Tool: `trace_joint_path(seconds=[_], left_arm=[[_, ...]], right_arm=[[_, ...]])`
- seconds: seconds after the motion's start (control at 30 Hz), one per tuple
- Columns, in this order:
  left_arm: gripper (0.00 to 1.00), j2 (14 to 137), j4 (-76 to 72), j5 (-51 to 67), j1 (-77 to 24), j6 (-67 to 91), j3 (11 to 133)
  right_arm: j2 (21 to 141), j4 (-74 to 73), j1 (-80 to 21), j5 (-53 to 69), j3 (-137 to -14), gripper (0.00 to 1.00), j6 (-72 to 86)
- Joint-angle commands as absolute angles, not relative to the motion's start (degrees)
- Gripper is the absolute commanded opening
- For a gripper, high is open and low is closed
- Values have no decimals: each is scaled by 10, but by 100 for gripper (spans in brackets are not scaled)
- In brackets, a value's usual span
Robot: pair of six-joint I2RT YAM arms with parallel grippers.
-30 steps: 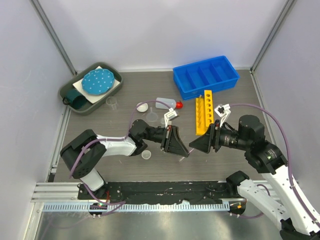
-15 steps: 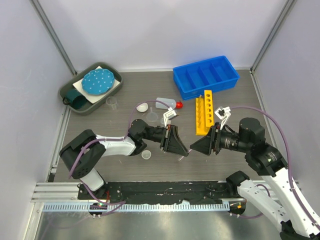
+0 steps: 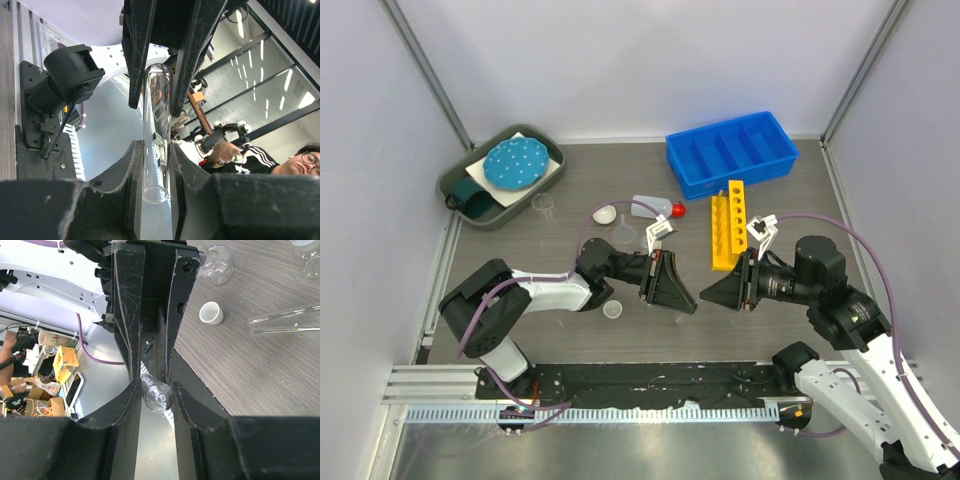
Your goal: Organize the chemistry lab equipment
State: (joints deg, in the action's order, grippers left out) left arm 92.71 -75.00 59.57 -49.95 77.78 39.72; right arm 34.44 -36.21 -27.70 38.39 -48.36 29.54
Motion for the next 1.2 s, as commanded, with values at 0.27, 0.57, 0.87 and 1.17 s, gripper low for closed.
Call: trace_joint_path(seconds=[0.27, 0.57, 0.87, 1.17], left_arm=[[59, 889, -747, 609, -475, 772, 439], [71, 763, 110, 349, -467, 333, 635], [80, 731, 392, -77, -467, 325, 754], [100, 633, 381, -197, -467, 345, 635]], right_arm=[[371, -362, -279, 365, -528, 1, 274], [431, -397, -279, 283, -597, 1, 242], [605, -435, -279, -84, -713, 1, 212], [791, -321, -273, -300, -804, 1, 215]])
